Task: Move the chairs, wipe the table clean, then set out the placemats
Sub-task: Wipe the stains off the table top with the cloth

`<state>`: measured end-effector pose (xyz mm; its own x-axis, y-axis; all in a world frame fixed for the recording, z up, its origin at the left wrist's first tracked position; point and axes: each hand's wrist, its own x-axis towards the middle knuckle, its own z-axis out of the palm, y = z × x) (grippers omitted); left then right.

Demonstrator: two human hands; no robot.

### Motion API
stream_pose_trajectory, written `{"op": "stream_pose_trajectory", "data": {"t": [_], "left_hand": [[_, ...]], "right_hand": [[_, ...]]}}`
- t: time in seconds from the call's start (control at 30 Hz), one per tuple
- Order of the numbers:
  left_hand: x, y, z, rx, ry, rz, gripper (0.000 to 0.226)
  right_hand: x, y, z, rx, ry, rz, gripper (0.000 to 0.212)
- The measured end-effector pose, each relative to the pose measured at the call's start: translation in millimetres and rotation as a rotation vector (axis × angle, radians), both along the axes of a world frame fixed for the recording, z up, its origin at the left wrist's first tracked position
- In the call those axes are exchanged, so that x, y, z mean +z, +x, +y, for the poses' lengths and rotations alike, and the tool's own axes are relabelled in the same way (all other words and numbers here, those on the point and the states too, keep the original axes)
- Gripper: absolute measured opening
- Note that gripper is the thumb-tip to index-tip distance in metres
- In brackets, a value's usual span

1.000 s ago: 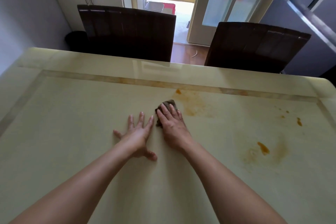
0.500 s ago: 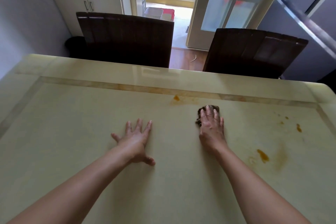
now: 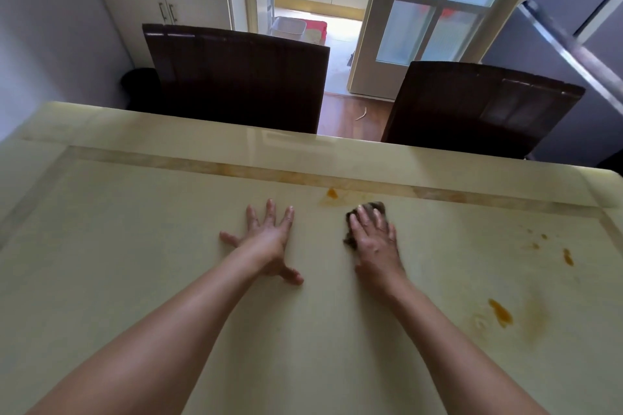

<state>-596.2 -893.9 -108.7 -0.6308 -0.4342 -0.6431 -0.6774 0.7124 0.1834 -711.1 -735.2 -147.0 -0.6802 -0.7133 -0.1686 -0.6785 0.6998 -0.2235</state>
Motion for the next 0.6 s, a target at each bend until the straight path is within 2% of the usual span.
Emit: {"op": "stream_pose_trajectory", "data": {"t": [0.13,0.23,0.43,0.6], "left_hand": [[-3,0,-1,0.004,-0.004,0.001,0.131],[-3,-1,-2,-0.001,-0.007,-0.003,0.131],[-1,-1,-1,0.011,0.011,-0.012,0.130],[-1,-1,-1,0.007,0.020,-0.007,0.129]], "right_hand": [[0,8,-52,0.232,-0.024,-0.075,0.068],[1,-1,-80,0.259,-0.024,-0.095,0.060],[0,-44,-96,0.119,-0.026,-0.070,0.066],[-4,-97,-47,-0.122,-0.004,0.001,0.063]]}}
